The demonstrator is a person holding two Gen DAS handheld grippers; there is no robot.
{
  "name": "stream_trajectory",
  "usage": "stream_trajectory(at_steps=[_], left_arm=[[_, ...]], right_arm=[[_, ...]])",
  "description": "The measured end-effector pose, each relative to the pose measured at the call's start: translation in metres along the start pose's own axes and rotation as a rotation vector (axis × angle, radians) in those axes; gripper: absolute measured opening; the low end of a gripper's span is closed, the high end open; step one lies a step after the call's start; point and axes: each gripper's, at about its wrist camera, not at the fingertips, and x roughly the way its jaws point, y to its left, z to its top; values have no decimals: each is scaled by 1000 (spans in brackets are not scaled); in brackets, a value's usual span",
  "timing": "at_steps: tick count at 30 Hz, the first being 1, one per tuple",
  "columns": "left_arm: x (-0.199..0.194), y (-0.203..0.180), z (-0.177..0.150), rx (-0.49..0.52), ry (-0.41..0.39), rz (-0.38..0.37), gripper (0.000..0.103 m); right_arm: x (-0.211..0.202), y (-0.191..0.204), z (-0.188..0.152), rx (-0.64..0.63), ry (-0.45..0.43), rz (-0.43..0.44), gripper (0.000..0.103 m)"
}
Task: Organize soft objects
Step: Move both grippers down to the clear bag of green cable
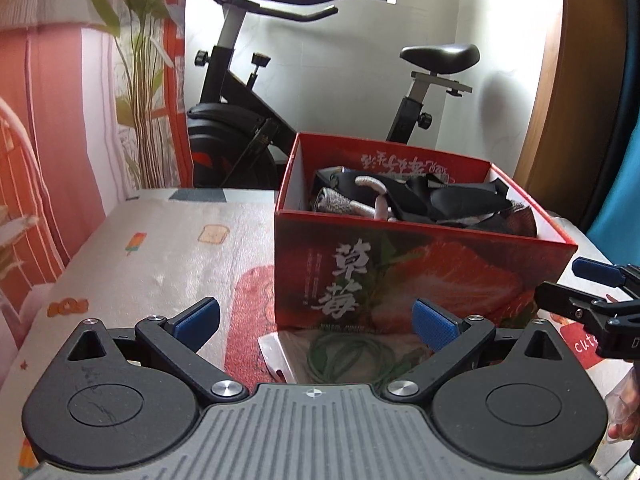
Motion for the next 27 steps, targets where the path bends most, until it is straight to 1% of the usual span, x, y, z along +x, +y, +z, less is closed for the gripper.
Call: stream_trajectory(at_steps=[1, 3, 4, 5, 6, 7, 9, 11, 12, 15, 18, 21, 23, 25, 27], left_arm=[[6, 3, -5, -11, 18, -5, 103], [18, 8, -13, -32, 51, -21, 100], [24, 11, -17, -44, 67, -28, 93], [30, 13, -21, -55, 82, -36, 88], [36, 15, -25, -66, 95, -43, 78], [43, 18, -29, -80, 111, -50, 71], [57, 22, -37, -99, 148, -62, 69], [72, 27, -44, -122, 188, -67, 69], [77, 30, -46, -137, 202, -69, 69], [90, 37, -53, -172, 230, -94, 69], [98, 38, -55, -179, 243, -107, 69], [103, 39, -55, -187, 239, -116, 68], [105, 38, -55, -180, 231, -111, 64], [106, 36, -55, -170, 228, -101, 56], [104, 35, -55, -166, 228, -100, 54]], right_arm=[[7, 3, -7, -4, 22, 14, 100], [20, 7, -17, -3, 70, 42, 92], [28, 9, -23, 1, 98, 56, 89], [35, 11, -27, 7, 121, 68, 85], [42, 13, -31, 13, 142, 78, 81], [50, 15, -36, 22, 165, 89, 79], [63, 20, -43, 42, 201, 102, 76], [75, 24, -49, 63, 231, 116, 74], [80, 26, -51, 68, 243, 122, 71], [93, 30, -52, 79, 272, 139, 69], [104, 32, -50, 97, 292, 149, 65], [111, 34, -50, 110, 308, 149, 64], [114, 39, -51, 76, 307, 140, 65], [114, 41, -50, 58, 310, 143, 61], [115, 40, -49, 74, 320, 169, 51]])
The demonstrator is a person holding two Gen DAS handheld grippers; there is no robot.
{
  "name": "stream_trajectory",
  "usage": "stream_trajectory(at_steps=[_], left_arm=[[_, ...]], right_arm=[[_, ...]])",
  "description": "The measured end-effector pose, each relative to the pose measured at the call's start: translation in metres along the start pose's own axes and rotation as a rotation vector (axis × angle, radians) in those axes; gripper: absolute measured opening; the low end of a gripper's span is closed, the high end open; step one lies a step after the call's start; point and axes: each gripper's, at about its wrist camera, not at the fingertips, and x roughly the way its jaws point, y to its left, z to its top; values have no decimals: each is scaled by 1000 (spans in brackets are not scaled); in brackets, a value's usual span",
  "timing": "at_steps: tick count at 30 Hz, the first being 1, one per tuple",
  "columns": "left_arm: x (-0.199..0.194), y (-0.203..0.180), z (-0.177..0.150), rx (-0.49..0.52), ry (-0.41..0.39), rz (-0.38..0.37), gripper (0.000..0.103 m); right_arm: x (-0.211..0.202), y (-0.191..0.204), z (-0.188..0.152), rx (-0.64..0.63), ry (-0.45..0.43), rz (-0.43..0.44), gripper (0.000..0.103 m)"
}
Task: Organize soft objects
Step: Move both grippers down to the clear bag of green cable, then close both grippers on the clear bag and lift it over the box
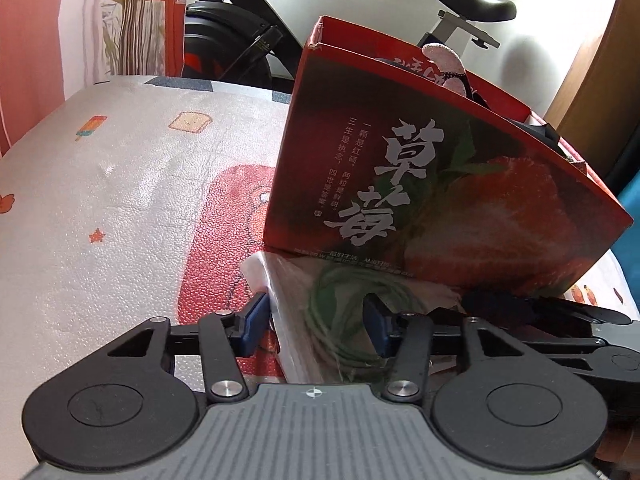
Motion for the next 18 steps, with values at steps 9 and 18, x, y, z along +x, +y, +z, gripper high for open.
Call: stream_trajectory(at_steps=[9, 18], left_arm=[[-11, -5, -13, -2, 23, -46, 52], [-33, -15, -39, -15, 47, -63, 45]], right_arm=[[-11, -1, -9, 24, 21, 39, 43], [-37, 2, -26, 73, 60, 86, 31]])
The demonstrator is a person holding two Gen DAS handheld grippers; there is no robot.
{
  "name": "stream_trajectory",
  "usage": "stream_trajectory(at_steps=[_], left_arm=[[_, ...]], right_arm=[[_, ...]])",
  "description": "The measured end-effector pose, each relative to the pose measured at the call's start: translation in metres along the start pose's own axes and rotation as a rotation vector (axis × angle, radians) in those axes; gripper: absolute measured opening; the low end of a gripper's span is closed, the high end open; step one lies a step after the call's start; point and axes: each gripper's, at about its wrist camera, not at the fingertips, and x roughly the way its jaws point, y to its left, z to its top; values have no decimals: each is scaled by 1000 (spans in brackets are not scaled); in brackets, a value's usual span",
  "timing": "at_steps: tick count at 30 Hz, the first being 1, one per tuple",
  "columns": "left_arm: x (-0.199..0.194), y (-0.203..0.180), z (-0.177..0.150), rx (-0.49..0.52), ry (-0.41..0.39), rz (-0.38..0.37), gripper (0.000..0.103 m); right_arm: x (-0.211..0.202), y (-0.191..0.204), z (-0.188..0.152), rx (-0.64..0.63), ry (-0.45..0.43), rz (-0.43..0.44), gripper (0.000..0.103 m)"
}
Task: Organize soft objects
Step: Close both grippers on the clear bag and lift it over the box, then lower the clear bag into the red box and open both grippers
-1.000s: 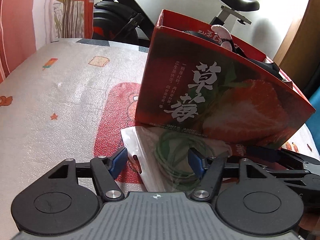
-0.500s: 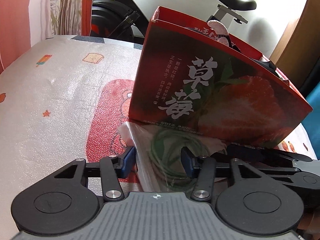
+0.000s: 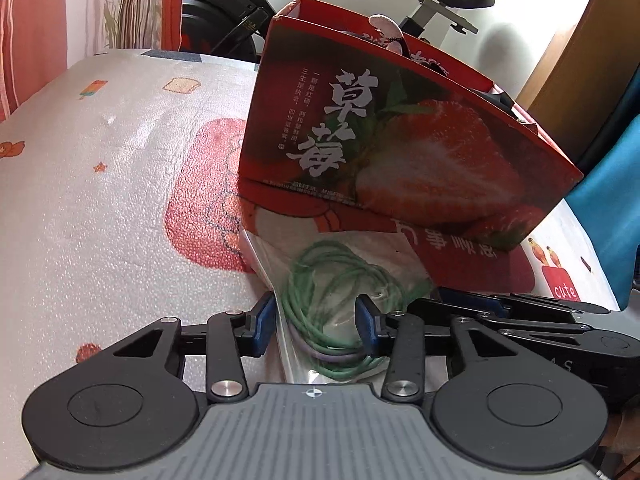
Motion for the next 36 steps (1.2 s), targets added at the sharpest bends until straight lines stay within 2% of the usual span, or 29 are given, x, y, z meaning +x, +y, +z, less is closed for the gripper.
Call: stream_trajectory(at_steps=[5, 8, 12, 18, 22, 28, 32, 36], left_arm=[[-12, -2, -16, -19, 9, -23, 45], [-20, -2, -26, -41, 2, -36, 34], [-32, -8, -34, -27, -38, -18, 27], [-52, -16, -27, -22, -127, -23, 27], [-67, -28, -9, 11, -197, -40, 27], [-81, -54, 42, 85, -313, -73, 27], [-70, -73, 83, 115, -353, -110, 27], [-46, -87, 110, 158, -341, -116, 27]], right_arm=[[-12, 5, -12, 6, 2, 6, 28], [-21, 8, -16, 6, -30, -2, 20], [-37, 12, -14, -17, -96, -17, 17], [-62, 19, 0, -52, -190, -15, 16], [-85, 24, 23, -89, -280, -19, 16], [-108, 15, 70, -118, -376, -39, 16], [-107, -5, 100, -82, -398, -62, 16], [-93, -24, 122, -67, -387, -88, 16]])
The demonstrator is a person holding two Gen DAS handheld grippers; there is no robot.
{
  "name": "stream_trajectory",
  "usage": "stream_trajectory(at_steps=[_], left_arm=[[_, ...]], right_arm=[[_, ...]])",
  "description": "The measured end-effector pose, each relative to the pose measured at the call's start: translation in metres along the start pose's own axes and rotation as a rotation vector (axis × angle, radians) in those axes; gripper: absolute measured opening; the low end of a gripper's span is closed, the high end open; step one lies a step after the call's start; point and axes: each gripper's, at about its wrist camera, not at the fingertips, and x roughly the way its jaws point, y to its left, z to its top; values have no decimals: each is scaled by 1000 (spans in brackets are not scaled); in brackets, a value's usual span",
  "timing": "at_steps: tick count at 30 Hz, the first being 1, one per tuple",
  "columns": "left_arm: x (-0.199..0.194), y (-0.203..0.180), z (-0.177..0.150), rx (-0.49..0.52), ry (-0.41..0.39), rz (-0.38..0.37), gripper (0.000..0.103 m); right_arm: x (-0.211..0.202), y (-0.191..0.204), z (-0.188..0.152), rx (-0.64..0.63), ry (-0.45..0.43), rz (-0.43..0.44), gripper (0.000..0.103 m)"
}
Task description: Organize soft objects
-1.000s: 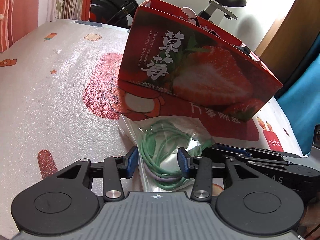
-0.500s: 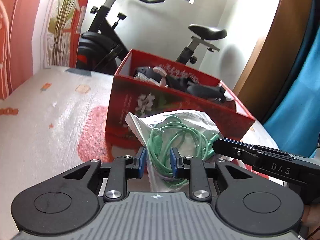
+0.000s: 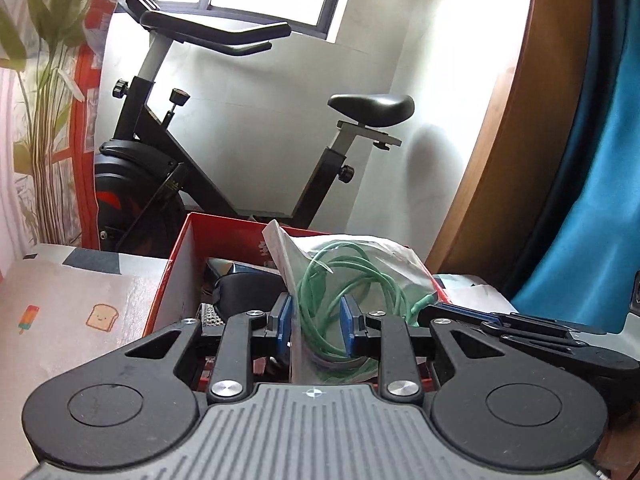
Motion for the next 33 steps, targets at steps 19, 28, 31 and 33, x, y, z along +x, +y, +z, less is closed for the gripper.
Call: stream_trajectory(at_steps=[19, 28, 31, 33], left_arm=[[128, 12, 30, 45, 124, 79, 88], [66, 17, 38, 97, 21, 229, 103], [33, 18, 44, 84, -1, 241, 103], [11, 17, 45, 76, -14, 253, 103]], right_arm=[[75, -66, 16, 29, 101, -141, 24], [16, -49, 31, -10, -4, -167, 84], [-11, -34, 39, -30, -41, -162, 99], [-29, -23, 43, -44, -65, -170, 103]])
